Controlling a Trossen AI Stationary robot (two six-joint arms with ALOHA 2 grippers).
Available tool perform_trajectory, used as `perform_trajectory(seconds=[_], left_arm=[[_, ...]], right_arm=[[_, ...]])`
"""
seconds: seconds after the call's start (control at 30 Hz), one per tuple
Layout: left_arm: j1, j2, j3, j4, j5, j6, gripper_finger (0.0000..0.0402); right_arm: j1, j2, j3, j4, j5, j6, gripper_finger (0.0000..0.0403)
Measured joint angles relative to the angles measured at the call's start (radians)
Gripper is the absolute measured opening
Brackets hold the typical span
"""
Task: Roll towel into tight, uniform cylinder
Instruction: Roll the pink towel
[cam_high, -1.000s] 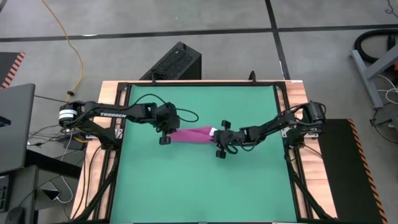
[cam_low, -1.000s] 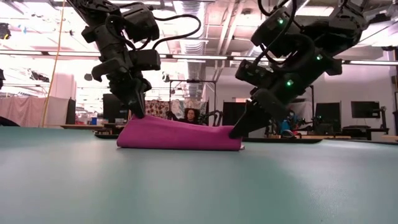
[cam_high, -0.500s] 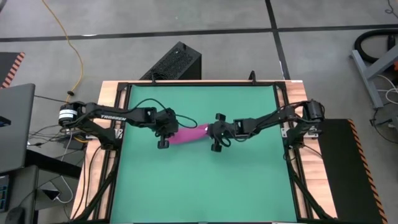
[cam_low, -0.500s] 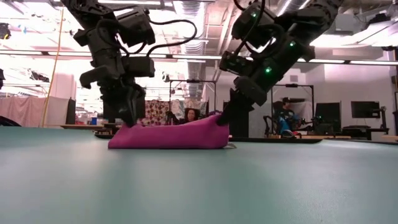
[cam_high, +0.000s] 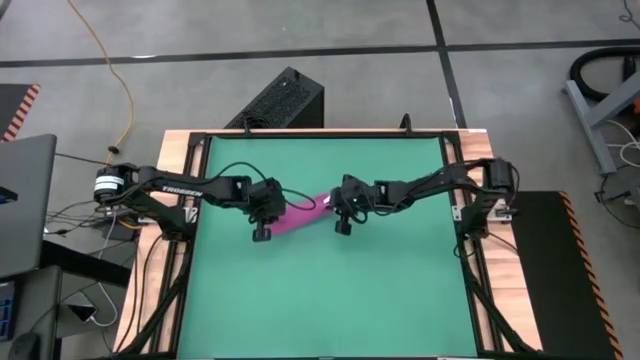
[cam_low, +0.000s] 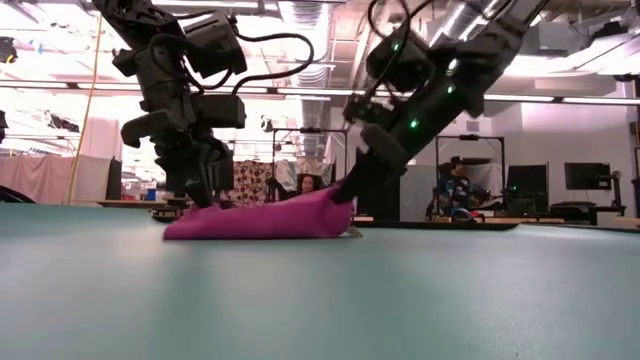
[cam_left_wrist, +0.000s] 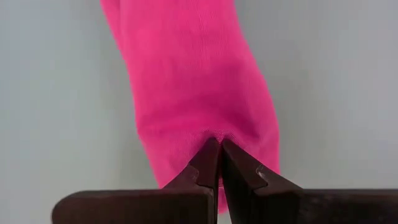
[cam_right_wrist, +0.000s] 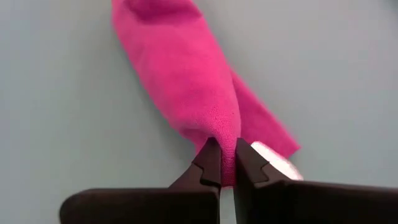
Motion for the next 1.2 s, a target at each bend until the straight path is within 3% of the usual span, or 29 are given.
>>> perform_trajectory(seconds=[0.67,0.97,1.2], left_arm=[[-0.080,-0.007,0.001,-0.010,-0.022,-0.053,0.0000],[-0.190,-0.079,0.003,-0.118,-0.183,-0.184,0.0000],[-0.326,-0.188,0.004,-0.152,-0.297,-0.398,0.0000]], right_arm=[[-0.020,0.341,0.360,-0.102,-0.026,-0.127,0.0038],[-0.011,0.364,0.386,-0.132,-0.022,-0.118,0.0037],[-0.011,0.366,0.385,-0.145,-0.025,-0.118,0.0037]])
